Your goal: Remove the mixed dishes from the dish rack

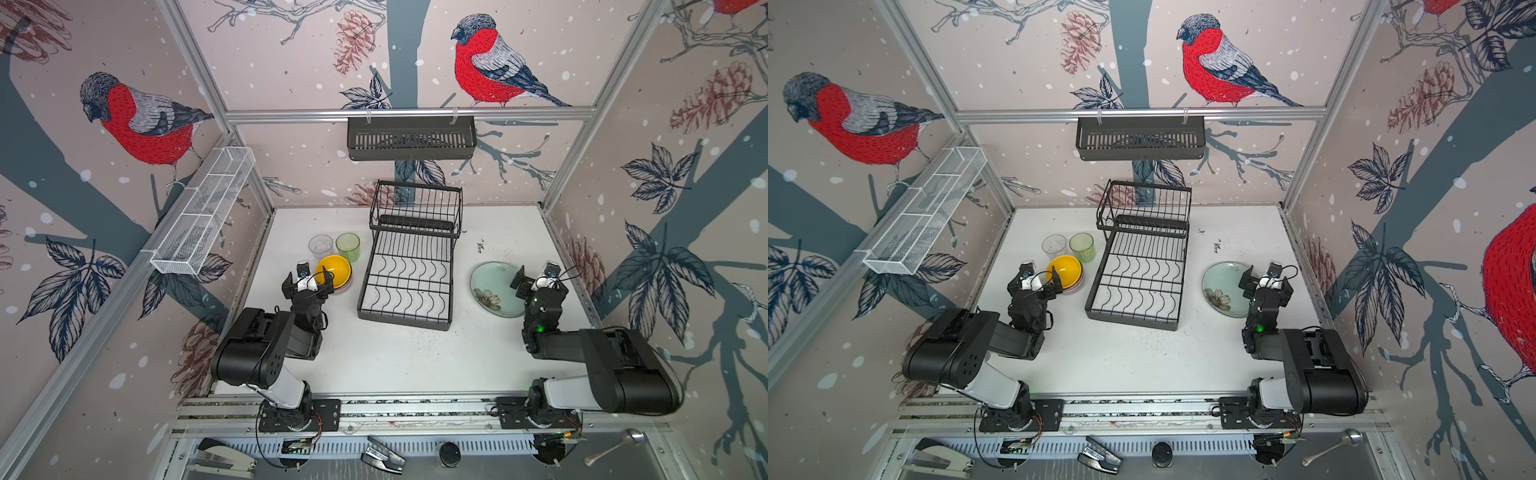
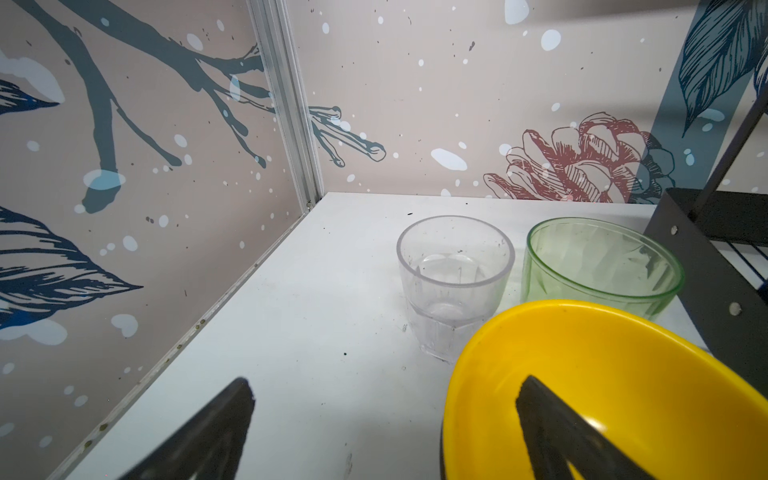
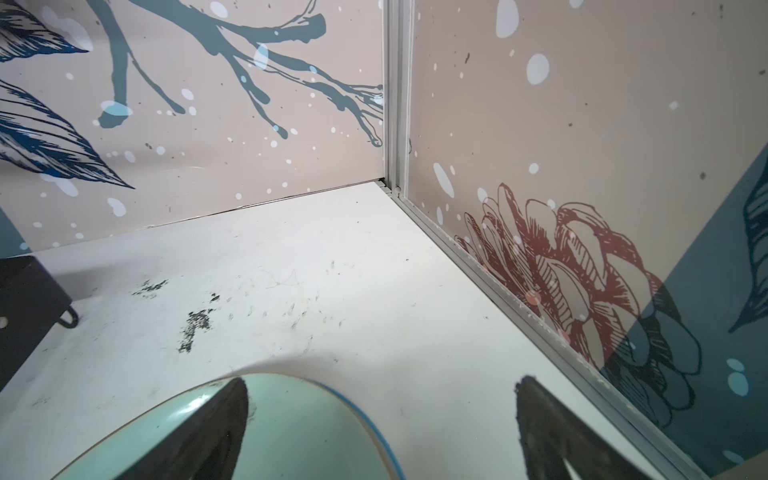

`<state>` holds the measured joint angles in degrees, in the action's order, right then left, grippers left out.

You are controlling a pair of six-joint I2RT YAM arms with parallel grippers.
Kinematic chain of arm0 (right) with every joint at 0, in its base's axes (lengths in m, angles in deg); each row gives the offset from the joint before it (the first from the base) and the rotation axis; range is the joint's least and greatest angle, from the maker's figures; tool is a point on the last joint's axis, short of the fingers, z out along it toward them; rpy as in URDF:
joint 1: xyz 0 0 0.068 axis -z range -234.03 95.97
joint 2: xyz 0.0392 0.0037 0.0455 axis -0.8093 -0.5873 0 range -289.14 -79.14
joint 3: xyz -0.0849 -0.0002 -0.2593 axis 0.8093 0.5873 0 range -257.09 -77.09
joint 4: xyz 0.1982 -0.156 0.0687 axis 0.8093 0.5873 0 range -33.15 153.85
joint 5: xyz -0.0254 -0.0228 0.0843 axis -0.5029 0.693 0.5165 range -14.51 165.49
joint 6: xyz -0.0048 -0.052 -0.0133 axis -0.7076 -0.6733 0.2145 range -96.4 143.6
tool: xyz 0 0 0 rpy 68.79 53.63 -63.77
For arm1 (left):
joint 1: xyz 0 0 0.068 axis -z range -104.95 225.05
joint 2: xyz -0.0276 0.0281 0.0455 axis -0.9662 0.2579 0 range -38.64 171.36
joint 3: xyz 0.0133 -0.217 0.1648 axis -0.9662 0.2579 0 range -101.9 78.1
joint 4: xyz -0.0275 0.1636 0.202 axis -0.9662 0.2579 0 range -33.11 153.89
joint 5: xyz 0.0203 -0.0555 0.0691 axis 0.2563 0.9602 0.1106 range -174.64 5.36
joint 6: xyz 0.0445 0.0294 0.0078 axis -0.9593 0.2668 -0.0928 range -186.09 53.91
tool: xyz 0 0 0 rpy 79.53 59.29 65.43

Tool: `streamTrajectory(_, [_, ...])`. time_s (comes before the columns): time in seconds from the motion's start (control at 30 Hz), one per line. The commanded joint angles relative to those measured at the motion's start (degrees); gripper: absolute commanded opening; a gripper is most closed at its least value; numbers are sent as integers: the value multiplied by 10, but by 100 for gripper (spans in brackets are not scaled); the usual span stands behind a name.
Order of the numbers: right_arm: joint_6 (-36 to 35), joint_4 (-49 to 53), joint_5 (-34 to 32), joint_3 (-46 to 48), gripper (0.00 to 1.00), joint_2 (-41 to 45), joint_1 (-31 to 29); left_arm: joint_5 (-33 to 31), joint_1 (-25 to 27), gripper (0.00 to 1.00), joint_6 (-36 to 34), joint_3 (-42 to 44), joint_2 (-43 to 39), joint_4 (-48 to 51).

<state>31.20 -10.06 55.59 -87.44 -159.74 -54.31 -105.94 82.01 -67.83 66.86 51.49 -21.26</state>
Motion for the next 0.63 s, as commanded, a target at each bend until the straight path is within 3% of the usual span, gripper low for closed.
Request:
streamTrajectory(0.0, [9,-34,64,-6,100,-22,4,-6,-1,99,2,-1,0,-24])
streamTrajectory(0.2, [-18,-26,119,-25,100,-52,3,-5,-1,99,2,-1,1,-23])
streamTrajectory(0.6, [-25,-18,94,-29,100,-54,-10,8,-6,99,6,-7,-1,-9])
